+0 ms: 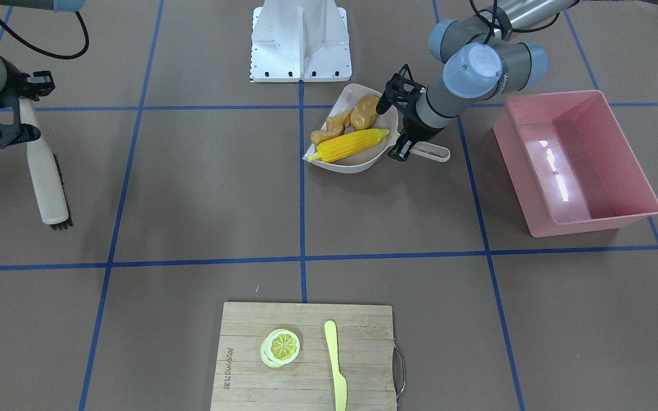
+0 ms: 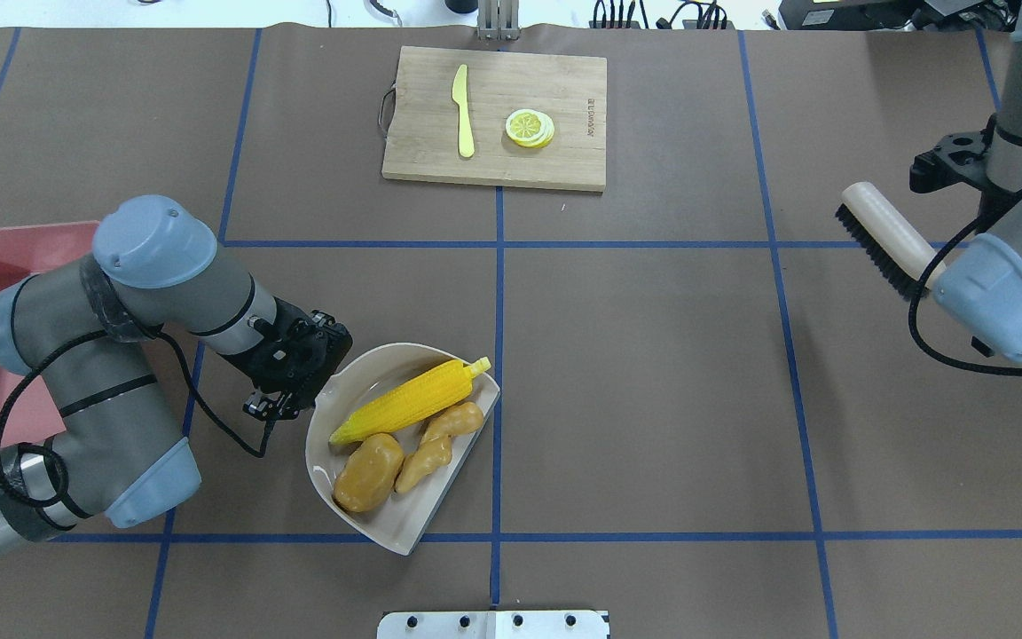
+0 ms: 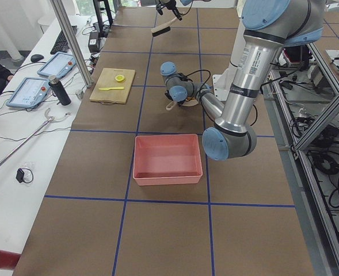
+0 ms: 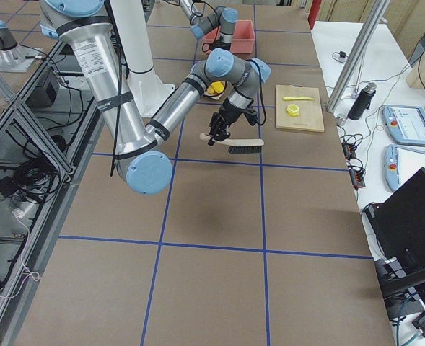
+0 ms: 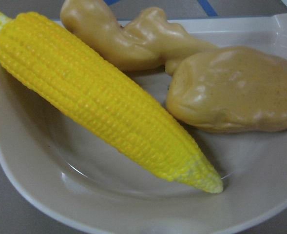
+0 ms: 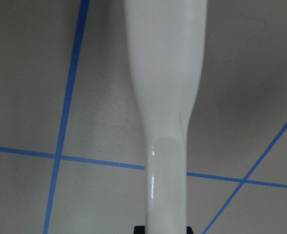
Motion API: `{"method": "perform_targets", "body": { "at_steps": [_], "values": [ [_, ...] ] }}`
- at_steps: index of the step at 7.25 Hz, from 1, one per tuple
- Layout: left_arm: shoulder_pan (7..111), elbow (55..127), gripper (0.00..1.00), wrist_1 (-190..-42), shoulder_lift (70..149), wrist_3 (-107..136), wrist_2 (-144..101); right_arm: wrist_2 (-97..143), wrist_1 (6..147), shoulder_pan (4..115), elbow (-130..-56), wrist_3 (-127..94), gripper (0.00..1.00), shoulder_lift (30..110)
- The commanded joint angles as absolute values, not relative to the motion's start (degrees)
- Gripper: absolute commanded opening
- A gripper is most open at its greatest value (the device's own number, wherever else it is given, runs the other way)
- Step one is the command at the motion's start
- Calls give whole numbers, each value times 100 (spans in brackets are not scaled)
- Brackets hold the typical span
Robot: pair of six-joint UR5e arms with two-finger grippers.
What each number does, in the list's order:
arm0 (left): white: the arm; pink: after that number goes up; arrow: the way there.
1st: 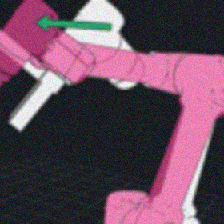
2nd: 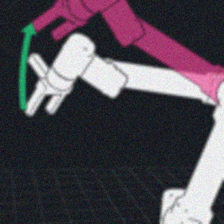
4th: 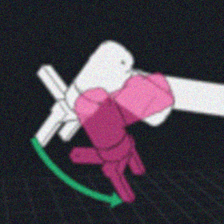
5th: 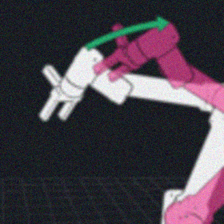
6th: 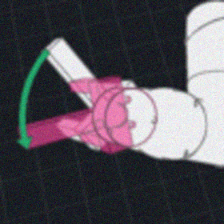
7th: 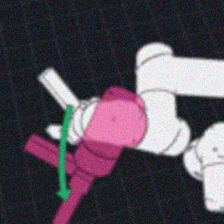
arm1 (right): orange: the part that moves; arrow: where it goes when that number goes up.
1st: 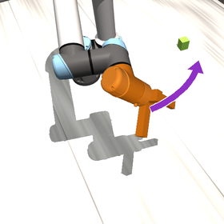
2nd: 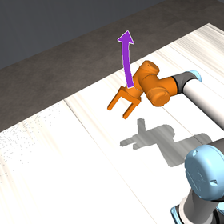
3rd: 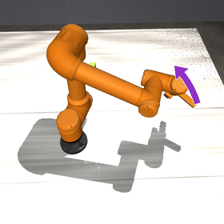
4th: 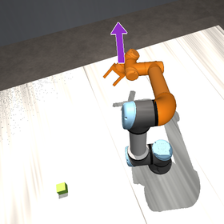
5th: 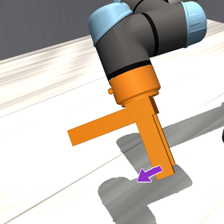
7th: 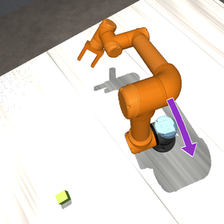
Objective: Sweep and dump trash into bin
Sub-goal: 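Lift the brush away from the dustpan with the right gripper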
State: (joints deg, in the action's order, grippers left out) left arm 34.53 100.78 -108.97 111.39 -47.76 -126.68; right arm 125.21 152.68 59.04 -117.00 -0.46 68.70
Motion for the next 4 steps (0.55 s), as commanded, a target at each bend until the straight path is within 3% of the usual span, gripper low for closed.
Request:
{"method": "perform_targets", "body": {
  "at_steps": [1, 4],
  "values": [
    [3454, 10081, 0, -11459, 11144, -4055, -12691, 12078, 14613, 6387, -11620, -131, 0, 7178],
    [3673, 10291, 0, -11936, 11145, -3140, -12639, 12839, 13091, 7160, -11278, -220, 0, 8416]
  ]
}}
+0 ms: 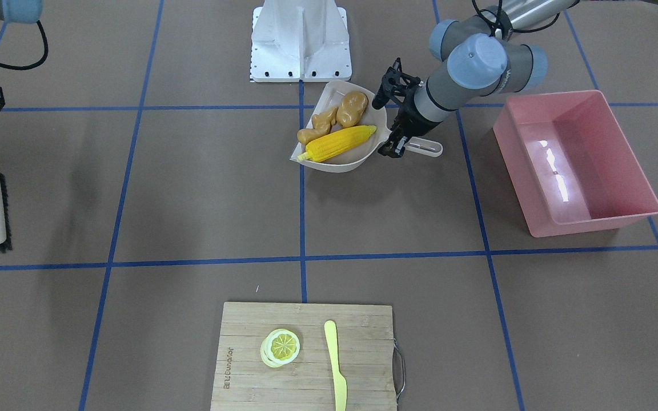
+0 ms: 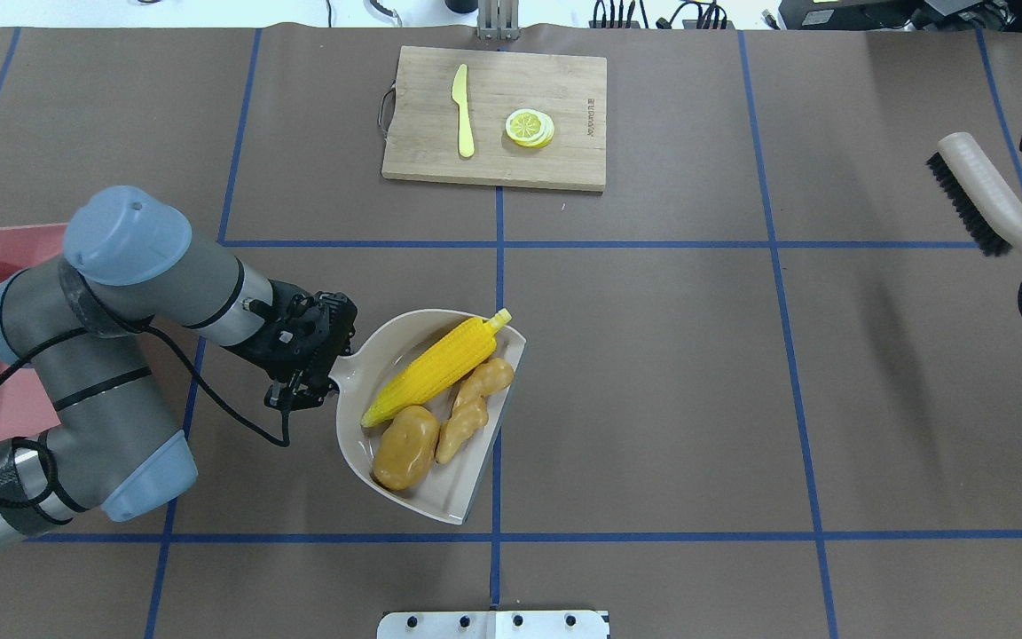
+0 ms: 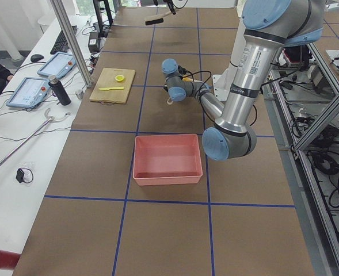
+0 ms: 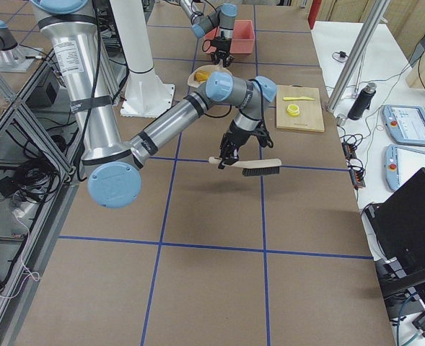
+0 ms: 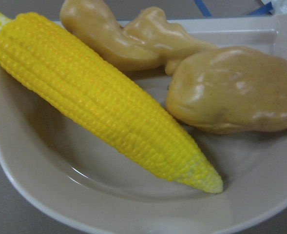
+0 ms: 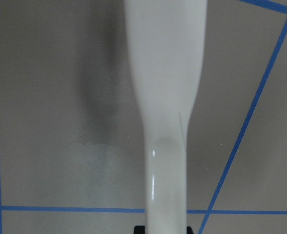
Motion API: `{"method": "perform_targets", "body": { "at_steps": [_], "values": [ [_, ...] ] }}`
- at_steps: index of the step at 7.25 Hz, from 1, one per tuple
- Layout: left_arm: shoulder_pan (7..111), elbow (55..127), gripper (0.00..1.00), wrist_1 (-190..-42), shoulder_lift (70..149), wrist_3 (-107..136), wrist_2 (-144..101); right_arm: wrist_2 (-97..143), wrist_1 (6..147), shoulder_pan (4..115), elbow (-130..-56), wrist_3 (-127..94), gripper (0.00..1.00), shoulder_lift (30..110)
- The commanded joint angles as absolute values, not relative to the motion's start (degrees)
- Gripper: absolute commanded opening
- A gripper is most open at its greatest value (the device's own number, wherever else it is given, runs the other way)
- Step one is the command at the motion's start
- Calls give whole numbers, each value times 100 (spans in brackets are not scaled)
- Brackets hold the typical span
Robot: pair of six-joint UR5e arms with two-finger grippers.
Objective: Sweep and dump trash into bin
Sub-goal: 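Lift the dustpan and carry it over the pink bin with the left gripper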
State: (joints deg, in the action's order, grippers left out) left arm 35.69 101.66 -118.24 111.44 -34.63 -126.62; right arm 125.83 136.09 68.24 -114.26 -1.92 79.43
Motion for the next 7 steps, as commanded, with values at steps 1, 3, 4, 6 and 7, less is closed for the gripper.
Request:
{"method": "perform_targets", "body": {
  "at_steps": [1, 3, 4, 6, 7],
  "values": [
    [3770, 10396, 0, -11979, 11110, -2894, -12630, 13241, 12582, 7328, -11250, -220, 0, 9099],
    [3989, 10581, 0, -12050, 10847, -2577, -12612, 13586, 11115, 7444, -11057, -228, 0, 10209],
    [4147, 10817, 0, -12059, 10585, -2410, -12508, 13701, 10970, 7444, -10926, -229, 0, 10309],
    [4655, 11301, 0, -12093, 9847, -2320, -12401, 13825, 10583, 7444, -10750, -202, 0, 10624],
    [4937, 11442, 0, -12102, 9513, -2268, -12401, 13834, 10304, 7444, -10540, -185, 0, 10661]
  ]
}}
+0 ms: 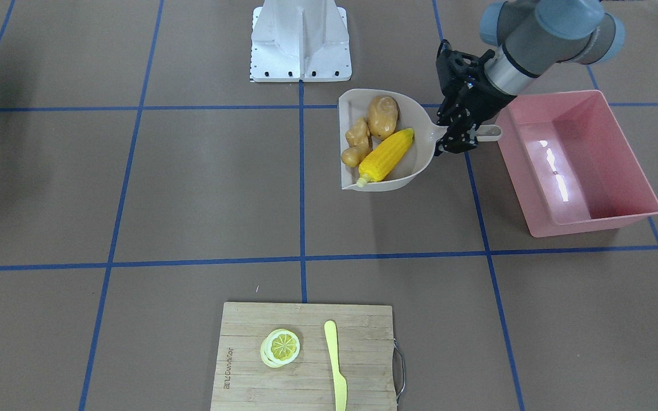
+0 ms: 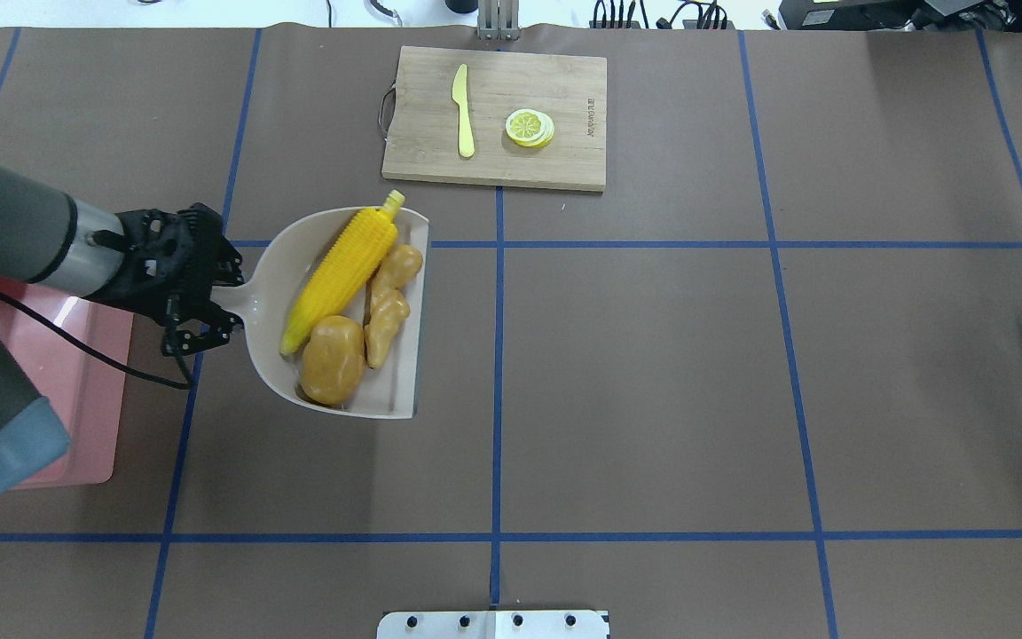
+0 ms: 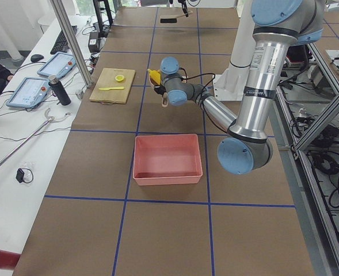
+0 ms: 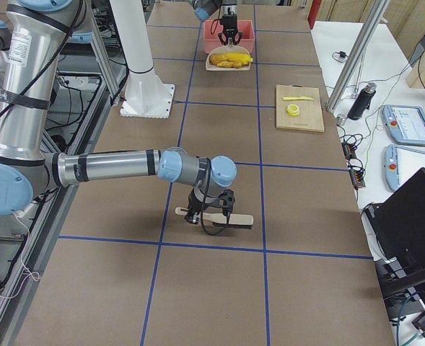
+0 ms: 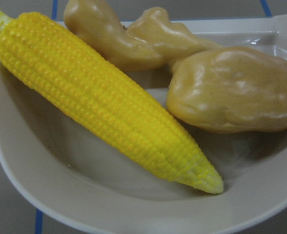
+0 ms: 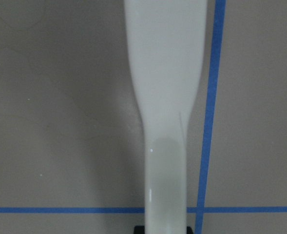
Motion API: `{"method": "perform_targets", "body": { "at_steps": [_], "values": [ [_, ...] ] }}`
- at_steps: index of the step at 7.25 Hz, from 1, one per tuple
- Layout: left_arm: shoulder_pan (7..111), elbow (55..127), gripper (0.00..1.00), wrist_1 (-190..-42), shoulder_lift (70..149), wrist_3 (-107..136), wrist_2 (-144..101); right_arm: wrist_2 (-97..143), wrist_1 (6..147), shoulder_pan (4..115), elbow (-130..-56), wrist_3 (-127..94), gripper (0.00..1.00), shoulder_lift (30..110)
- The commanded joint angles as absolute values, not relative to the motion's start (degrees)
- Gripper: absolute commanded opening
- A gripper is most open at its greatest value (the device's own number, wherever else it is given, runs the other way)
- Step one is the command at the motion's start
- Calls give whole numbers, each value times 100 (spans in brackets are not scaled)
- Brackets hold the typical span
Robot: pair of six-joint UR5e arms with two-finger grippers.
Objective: Sweep and dump trash into bin
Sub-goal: 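Lift the dustpan and carry it over the pink bin with the left gripper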
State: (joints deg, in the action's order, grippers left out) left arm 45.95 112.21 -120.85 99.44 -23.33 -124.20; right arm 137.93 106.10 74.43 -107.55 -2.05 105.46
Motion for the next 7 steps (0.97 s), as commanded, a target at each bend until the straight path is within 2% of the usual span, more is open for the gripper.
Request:
{"method": "perform_targets", "body": {
  "at_steps": [1, 3, 7],
  "values": [
    [5261, 11600, 0, -12181, 9110, -2233, -12427, 13825, 10075, 7427, -10364, -211, 0, 10705],
    [5982, 11681, 0, -12681, 8309, -2215, -12637, 13834, 9415, 7374, -10108, -246, 0, 10758],
    [7547, 11532, 0, -13008, 6903, -2808, -13666, 13992, 9134, 6822, -10108, -780, 0, 10705]
  ]
}}
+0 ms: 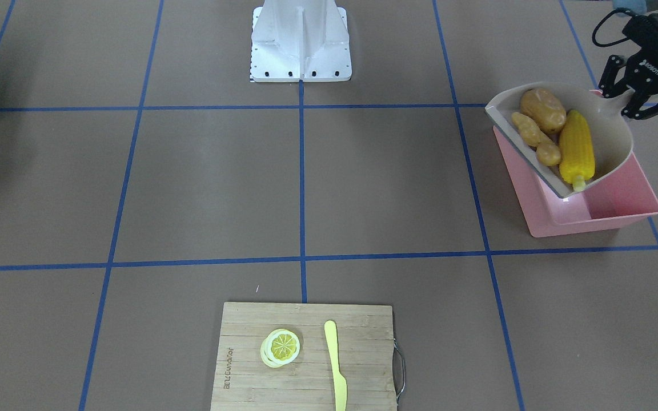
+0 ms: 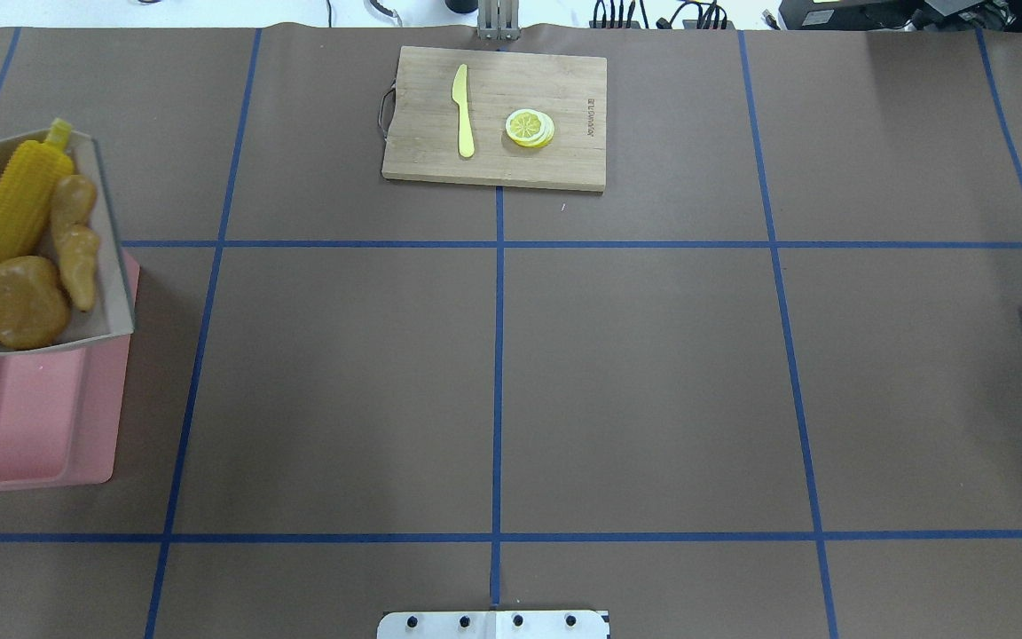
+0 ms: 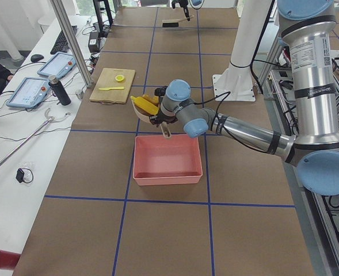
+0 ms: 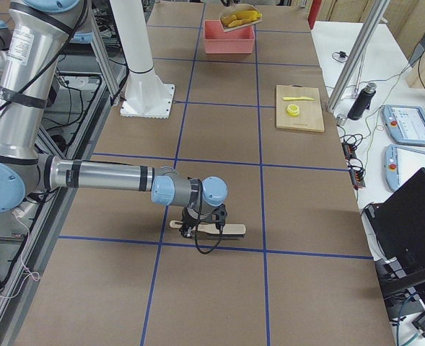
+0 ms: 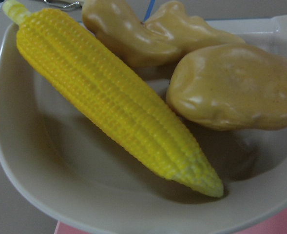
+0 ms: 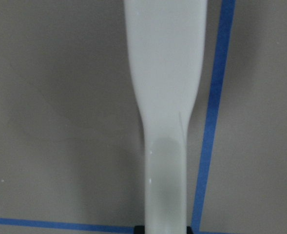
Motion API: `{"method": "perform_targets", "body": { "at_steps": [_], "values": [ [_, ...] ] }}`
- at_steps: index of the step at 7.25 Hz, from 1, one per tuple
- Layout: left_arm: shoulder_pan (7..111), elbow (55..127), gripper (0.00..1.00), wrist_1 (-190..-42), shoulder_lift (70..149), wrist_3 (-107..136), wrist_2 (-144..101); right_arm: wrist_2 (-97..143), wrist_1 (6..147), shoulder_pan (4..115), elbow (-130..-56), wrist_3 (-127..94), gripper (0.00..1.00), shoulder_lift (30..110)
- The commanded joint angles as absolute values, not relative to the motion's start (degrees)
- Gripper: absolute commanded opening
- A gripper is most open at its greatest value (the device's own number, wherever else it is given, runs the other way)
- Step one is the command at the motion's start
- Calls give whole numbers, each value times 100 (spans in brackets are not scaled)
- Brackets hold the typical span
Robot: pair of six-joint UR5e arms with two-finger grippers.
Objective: Sweep and dump trash into bin
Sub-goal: 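Lift the dustpan and carry it over the pink bin with the left gripper, then tilt the dustpan to dump the produce into the pink bin with the left gripper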
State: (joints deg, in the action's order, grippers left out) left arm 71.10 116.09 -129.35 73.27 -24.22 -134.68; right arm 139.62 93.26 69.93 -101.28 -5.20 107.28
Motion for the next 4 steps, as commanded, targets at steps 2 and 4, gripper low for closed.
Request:
{"method": "perform_targets", "body": {
  "at_steps": [2, 4],
  "values": [
    [8302, 11050, 0, -12982, 6733, -4316, -13632, 14001, 8930, 6785, -9863, -932, 0, 10696],
    [8323, 10977, 0, -12999, 6750, -5793, -12672, 14001, 8930, 6768, -9844, -1010, 0, 10679]
  ]
}}
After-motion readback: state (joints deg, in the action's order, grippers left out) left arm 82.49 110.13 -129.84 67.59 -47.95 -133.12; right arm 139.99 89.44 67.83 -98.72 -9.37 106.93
